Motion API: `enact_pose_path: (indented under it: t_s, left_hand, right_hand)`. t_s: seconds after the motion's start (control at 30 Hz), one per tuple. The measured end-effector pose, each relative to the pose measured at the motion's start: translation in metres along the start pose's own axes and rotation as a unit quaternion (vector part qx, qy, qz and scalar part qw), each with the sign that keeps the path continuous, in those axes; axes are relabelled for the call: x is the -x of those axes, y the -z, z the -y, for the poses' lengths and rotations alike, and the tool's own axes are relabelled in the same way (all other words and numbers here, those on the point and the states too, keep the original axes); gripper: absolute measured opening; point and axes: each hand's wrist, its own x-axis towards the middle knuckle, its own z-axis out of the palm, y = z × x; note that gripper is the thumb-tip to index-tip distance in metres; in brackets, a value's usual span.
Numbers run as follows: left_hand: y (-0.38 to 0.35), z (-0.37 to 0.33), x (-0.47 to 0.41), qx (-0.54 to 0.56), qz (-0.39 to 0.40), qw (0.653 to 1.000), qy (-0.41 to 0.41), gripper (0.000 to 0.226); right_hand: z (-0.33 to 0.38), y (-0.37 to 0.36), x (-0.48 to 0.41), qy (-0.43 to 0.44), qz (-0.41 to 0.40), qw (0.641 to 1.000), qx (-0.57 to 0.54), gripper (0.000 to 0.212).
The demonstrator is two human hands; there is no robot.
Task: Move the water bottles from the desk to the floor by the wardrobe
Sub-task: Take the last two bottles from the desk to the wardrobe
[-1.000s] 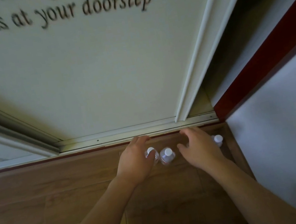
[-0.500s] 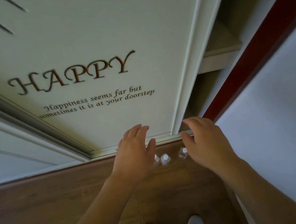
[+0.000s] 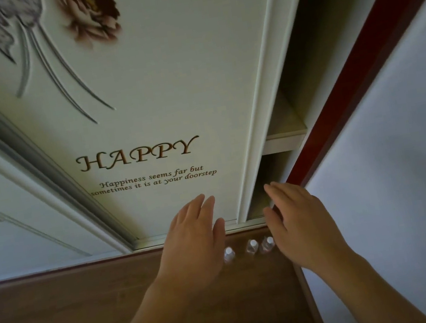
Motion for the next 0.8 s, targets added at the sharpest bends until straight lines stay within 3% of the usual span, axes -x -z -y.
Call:
enact_pose_path:
  t_s: [0.3, 0.63, 0.8]
  left_hand:
    - [0.025, -0.009, 0.015, -0.015, 0.020, 0.997, -0.067, 0.055]
    - [0.038, -0.028, 0.033, -0.036, 0.068, 0.975, -0.208, 0.054]
    - [0.027, -0.069, 0.062, -0.015, 0.111, 0.953, -0.281, 0.058]
  right_hand:
    - [0.021, 0.015, 0.049, -0.087, 0.001, 0.996, 0.037, 0.059]
    - [0.047, 0.015, 0.129, -0.232, -0.044, 0.971, 0.027, 0.074]
    - [0.039, 0.021, 0.195, -0.299, -0.106, 0.948, 0.021, 0.056]
